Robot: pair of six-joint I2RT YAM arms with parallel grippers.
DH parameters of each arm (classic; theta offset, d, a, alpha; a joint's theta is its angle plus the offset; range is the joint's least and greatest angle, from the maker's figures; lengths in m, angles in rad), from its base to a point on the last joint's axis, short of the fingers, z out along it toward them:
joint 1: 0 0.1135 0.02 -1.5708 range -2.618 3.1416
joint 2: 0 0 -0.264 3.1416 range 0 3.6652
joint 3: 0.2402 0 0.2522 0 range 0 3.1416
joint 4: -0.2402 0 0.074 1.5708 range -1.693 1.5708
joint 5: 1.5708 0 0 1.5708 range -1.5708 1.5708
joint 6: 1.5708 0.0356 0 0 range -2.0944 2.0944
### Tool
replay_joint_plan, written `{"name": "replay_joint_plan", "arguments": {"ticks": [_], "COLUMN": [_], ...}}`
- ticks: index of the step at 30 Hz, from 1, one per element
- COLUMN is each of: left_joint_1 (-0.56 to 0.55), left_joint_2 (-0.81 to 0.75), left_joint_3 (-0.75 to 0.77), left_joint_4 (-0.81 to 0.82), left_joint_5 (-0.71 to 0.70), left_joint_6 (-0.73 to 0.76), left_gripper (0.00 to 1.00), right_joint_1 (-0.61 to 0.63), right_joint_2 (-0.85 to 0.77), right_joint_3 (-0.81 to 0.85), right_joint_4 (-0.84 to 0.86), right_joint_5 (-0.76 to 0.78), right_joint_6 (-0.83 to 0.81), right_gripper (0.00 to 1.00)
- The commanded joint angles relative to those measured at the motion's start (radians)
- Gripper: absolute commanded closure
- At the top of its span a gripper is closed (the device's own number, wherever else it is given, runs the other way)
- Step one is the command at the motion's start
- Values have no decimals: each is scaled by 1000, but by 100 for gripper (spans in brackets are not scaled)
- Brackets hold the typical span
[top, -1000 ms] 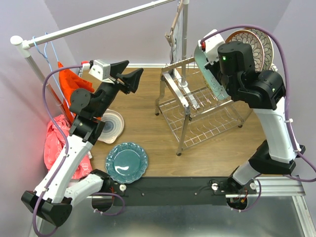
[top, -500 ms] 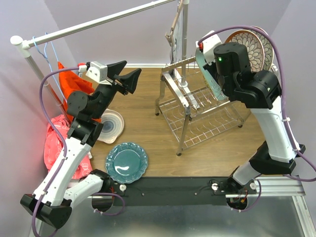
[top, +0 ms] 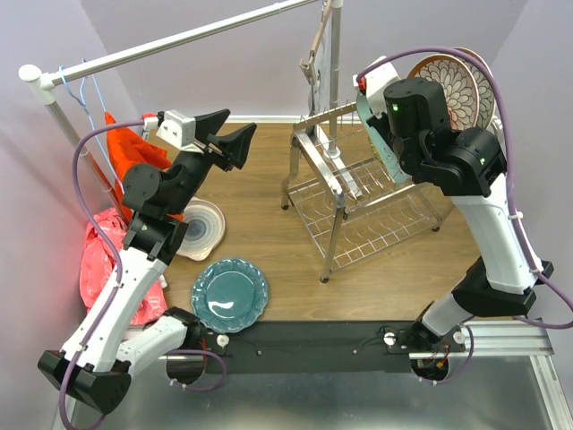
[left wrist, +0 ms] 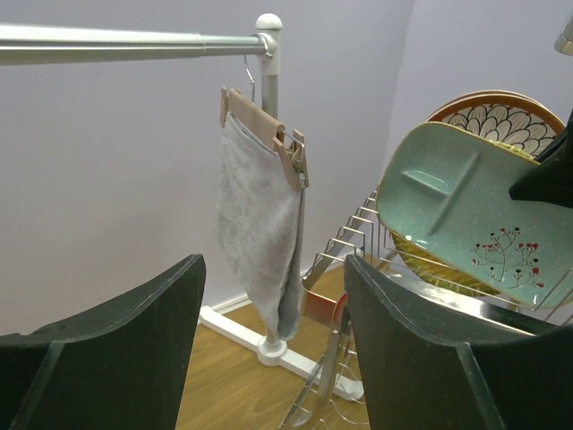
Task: Load the plates into the dish rack
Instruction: Insert the plate into the dish rack
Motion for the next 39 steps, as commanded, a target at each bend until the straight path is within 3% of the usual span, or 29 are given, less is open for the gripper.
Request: {"name": "replay_joint_plan", "arguments": {"ticks": [1,16,26,32,39], "left_joint_1": [11,21,28,29,31], "left_joint_2": [-10,-51,-82,-87,-76], "left_joint_3": [-16,-48,-68,-56,12], "left_joint_4": [25,22,16,-2,-111], "left_joint_5": [24,24,25,28,17], "left_joint_6": [-1,-6,-9,-20,-37], "left_gripper": [28,28,28,28,28], "right_joint_1": [-11,-11,-12,-11,-9], "right_joint_2": [-17,7,10,53,-66], "right_joint_3": [-4,-12,-17,184,46], "right_joint_4": [-50,-21,33,97,241], "right_joint_5": [68,62,73,47,-113], "right_joint_6": [-13,-24,-67,-194,-228], "right_gripper": [82,73,60,46,23]}}
